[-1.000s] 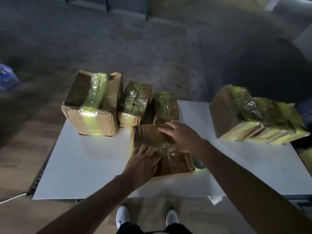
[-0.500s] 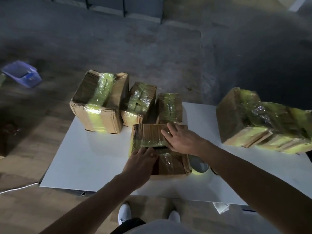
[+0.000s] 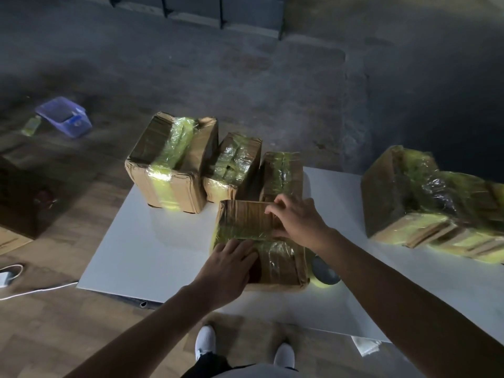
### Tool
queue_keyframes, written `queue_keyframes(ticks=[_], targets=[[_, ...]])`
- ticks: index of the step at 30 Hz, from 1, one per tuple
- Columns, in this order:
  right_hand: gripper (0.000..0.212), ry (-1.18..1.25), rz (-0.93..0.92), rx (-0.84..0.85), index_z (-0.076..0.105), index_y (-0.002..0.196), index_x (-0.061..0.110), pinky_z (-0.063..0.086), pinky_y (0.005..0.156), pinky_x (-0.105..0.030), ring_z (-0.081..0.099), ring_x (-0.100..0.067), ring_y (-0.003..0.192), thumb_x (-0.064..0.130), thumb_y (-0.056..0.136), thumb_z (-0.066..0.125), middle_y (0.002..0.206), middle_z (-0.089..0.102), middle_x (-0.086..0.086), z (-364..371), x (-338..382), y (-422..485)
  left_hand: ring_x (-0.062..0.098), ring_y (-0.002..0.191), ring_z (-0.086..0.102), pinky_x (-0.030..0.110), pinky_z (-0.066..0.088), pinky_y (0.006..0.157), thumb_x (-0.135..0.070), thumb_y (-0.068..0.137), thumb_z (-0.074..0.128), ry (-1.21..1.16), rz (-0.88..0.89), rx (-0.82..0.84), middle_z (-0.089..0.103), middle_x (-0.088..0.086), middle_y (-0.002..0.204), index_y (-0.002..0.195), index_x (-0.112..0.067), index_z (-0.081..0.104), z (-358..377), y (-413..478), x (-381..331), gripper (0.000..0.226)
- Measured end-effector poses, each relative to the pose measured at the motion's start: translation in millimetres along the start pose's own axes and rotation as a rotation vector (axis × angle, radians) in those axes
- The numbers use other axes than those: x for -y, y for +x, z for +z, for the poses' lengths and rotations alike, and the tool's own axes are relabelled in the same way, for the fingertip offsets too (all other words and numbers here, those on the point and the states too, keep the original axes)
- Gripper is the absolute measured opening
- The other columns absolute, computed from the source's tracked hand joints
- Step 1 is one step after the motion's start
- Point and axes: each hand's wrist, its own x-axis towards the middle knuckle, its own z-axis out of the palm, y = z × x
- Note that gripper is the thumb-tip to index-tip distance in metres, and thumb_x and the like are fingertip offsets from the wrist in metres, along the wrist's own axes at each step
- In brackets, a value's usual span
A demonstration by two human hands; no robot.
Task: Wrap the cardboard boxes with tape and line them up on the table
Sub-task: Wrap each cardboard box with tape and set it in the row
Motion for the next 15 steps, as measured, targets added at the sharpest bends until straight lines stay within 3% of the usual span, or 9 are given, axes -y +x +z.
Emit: queue_keyframes(ticks=[2,5,8,11,15], targets=[[0.054,-0.002,0.011,-0.013,0.047,0.127,0.028,0.042,0.093,-0.049,0.044,-0.027,0.119,0.042,0.081,0.072,0.129,0.041,-0.003,2.3,1.4,2.8,0.025,0.103,0.065,0.037,0.056,0.081,-0.03,0.068,0.077,-0.008,0.029,-0.025,0.067,0.003,0.12,0.109,-0.021,0.072,2.5,-0.5,-0.1,0.042],[0.053,0.073,0.009,-0.022,0.049,0.128,0.03,0.04,0.096,-0.049,0.044,-0.025,0.12,0.045,0.081,0.07,0.133,0.042,0.0,0.6,-2.3,2.2,0.026,0.113,0.06,0.04,0.052,0.089,-0.041,0.088,0.051,-0.07,-0.006,-0.078,0.064,0.004,0.126,0.12,-0.02,0.066,7.4,3.2,-6.5,0.041],[0.05,0.168,-0.019,-0.06,0.054,0.131,0.028,0.034,0.104,-0.046,0.046,-0.022,0.123,0.047,0.086,0.065,0.14,0.043,0.001,-2.0,-8.1,-5.8,0.031,0.143,0.031,0.053,0.031,0.112,-0.056,0.098,0.023,-0.076,-0.068,0.079,0.039,0.011,0.152,0.145,-0.017,0.043,13.3,14.5,-14.5,0.064],[0.033,0.318,-0.03,-0.18,0.062,0.126,0.015,0.038,0.101,-0.032,0.051,-0.021,0.122,0.029,0.096,0.058,0.138,0.052,-0.003,1.8,-12.9,-19.9,0.026,0.15,0.001,0.052,0.006,0.12,-0.061,0.095,0.0,-0.005,-0.065,0.197,0.01,0.01,0.162,0.155,-0.018,0.016,22.3,22.1,-12.6,0.076],[0.027,0.499,0.165,-0.44,0.063,0.118,0.002,0.045,0.088,-0.022,0.06,-0.025,0.108,0.001,0.092,0.055,0.117,0.063,-0.013,14.3,-26.4,-48.1,0.027,0.15,-0.002,0.049,0.0,0.119,-0.062,0.091,-0.001,0.022,-0.012,0.233,0.006,0.01,0.162,0.156,-0.017,0.011,22.0,29.5,-8.9,0.08]])
